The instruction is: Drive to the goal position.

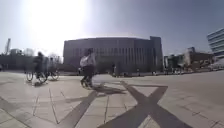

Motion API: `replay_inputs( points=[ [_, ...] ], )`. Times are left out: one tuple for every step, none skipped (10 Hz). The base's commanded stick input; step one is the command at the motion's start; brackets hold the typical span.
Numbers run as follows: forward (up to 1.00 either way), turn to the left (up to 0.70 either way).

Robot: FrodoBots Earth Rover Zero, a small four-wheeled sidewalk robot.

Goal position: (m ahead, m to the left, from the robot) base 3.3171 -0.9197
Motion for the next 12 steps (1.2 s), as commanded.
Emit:
replay_inputs(
  points=[
    [0.50,0.50],
    [0.50,0.50],
    [0.50,0.50],
    [0.50,0.45],
    [0.50,0.03],
    [0.50,0.00],
    [0.50,0.00],
    [0.50,0.02],
    [0.50,0.04],
    [0.50,0.07],
    [0.50,-0.14],
    [0.50,-0.50]
  ],
)
